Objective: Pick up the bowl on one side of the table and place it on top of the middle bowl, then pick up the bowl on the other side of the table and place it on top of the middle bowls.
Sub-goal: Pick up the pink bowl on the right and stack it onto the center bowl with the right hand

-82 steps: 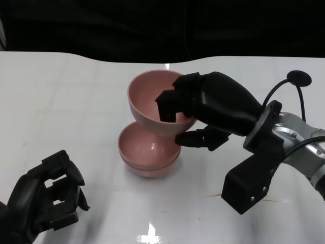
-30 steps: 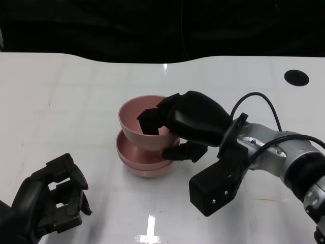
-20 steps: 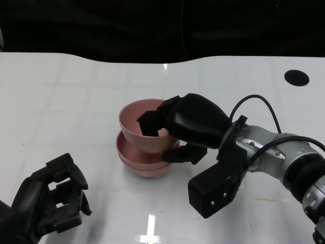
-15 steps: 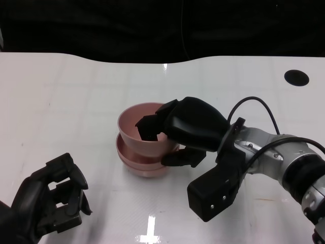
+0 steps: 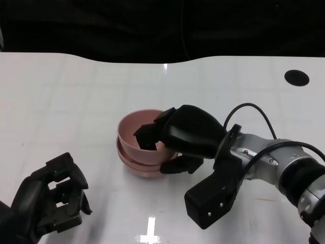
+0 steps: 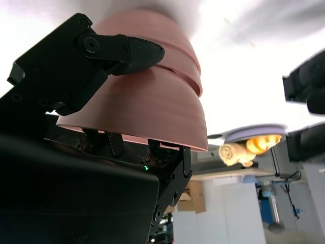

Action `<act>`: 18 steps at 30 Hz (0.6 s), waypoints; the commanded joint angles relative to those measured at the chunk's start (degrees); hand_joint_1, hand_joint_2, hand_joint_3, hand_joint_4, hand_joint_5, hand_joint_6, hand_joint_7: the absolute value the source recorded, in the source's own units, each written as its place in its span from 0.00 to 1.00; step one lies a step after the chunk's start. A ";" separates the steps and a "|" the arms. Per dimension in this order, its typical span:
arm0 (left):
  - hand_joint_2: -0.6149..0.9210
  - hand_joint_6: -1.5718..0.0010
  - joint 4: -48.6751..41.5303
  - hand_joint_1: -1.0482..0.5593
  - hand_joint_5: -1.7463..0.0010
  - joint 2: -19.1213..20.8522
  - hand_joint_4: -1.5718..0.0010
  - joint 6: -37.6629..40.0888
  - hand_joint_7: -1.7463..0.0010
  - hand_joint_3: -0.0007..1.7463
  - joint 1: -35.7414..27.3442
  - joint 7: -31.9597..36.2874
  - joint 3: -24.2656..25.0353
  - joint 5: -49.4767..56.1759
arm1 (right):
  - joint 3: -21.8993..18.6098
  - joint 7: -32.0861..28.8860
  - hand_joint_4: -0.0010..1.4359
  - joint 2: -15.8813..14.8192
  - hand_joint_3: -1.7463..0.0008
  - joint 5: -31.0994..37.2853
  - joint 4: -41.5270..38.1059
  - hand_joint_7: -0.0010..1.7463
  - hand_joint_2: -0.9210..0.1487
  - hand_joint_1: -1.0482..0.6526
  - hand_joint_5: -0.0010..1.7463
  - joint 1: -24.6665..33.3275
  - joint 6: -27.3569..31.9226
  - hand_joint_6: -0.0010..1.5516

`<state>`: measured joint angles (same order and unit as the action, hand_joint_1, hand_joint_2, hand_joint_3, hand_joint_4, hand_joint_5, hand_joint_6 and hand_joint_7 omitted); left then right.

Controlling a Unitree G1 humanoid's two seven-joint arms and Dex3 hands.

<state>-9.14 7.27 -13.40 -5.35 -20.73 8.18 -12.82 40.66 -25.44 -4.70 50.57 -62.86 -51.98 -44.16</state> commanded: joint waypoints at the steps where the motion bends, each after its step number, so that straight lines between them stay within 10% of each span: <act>1: 0.81 0.57 0.79 0.67 0.00 0.29 0.46 0.08 0.00 0.71 -0.38 0.40 0.17 -0.17 | 0.43 -1.05 0.62 0.39 0.57 0.17 -1.03 1.00 0.17 0.39 1.00 -0.52 -0.13 0.40; 7: 0.81 0.57 0.48 0.68 0.00 0.11 0.46 -0.46 0.00 0.72 -0.13 0.50 0.06 0.08 | 0.40 -1.29 0.61 0.76 0.59 0.15 -2.05 0.99 0.14 0.38 1.00 -0.40 -0.06 0.38; 10: 0.82 0.57 0.87 0.69 0.00 0.04 0.46 -0.11 0.00 0.72 -0.19 0.57 -0.02 0.06 | -0.28 0.99 0.54 0.83 0.69 -1.07 -2.35 0.83 0.08 0.37 0.96 -0.09 -0.31 0.38; 15: 0.83 0.57 0.41 0.69 0.00 -0.07 0.46 -0.14 0.00 0.71 0.11 -0.12 0.09 -0.65 | -0.35 9.93 0.42 0.10 0.79 -2.67 -1.71 0.16 0.00 0.27 0.30 0.03 1.37 0.42; 18: 0.83 0.57 0.62 0.69 0.00 -0.23 0.46 0.28 0.00 0.71 0.05 -0.03 0.07 -1.09 | 0.99 12.80 0.15 -0.61 0.76 -1.13 -0.71 0.02 0.00 0.17 0.04 -0.27 3.13 0.21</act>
<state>-9.00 6.83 -13.50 -5.29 -20.61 8.02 -13.39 40.93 -13.90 -4.20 49.09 -64.17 -51.92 -41.62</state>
